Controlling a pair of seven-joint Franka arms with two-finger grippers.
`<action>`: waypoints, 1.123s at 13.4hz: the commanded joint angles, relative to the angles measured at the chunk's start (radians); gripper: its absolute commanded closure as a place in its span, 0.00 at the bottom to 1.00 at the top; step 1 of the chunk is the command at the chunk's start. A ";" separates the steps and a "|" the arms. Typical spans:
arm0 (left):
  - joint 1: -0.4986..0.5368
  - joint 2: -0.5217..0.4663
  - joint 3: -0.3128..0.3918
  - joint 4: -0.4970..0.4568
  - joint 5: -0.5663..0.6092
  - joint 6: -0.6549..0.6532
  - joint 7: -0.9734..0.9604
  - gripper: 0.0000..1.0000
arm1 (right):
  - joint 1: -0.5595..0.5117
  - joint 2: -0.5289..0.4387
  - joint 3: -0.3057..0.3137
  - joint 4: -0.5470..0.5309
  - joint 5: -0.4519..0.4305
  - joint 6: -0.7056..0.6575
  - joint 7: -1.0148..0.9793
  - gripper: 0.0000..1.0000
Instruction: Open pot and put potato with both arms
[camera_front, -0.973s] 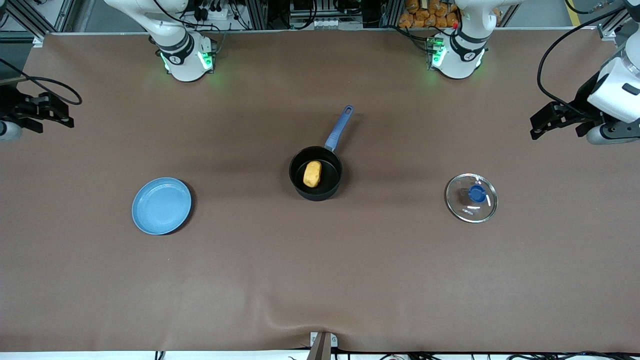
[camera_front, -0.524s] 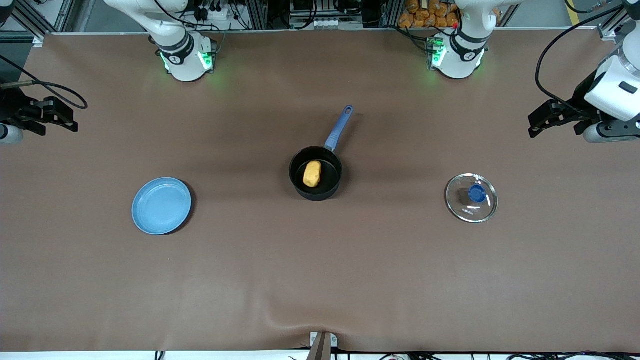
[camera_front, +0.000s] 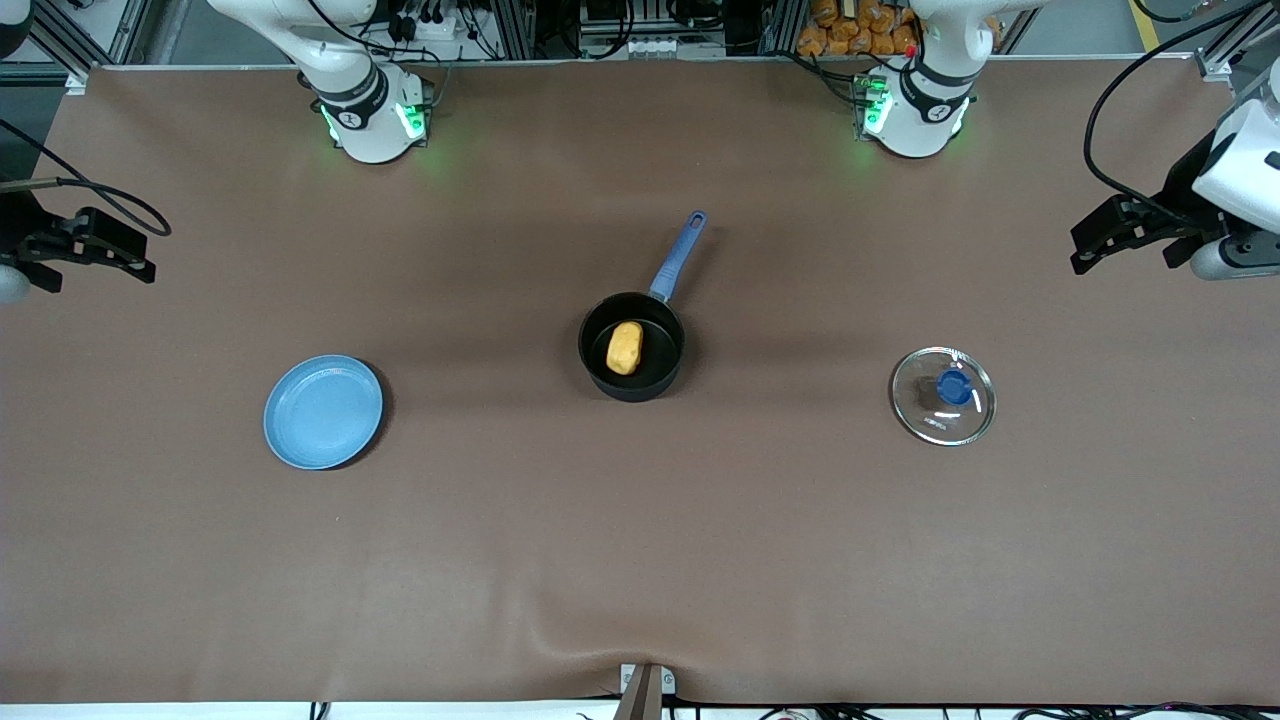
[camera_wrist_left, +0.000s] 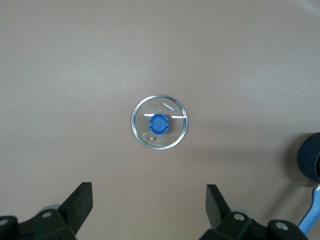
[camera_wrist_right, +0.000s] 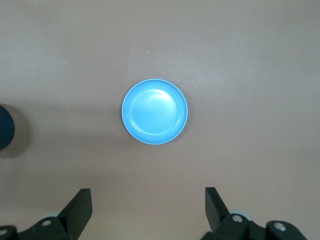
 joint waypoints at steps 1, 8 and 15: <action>0.007 0.002 -0.004 0.044 -0.001 -0.054 -0.003 0.00 | 0.028 0.007 -0.027 0.013 0.008 -0.004 0.063 0.00; 0.010 0.003 -0.001 0.071 -0.004 -0.102 0.003 0.00 | 0.018 0.004 -0.033 0.012 0.052 -0.018 0.106 0.00; 0.010 0.017 -0.002 0.085 -0.009 -0.119 0.010 0.00 | 0.022 0.004 -0.032 0.012 0.052 -0.059 0.108 0.00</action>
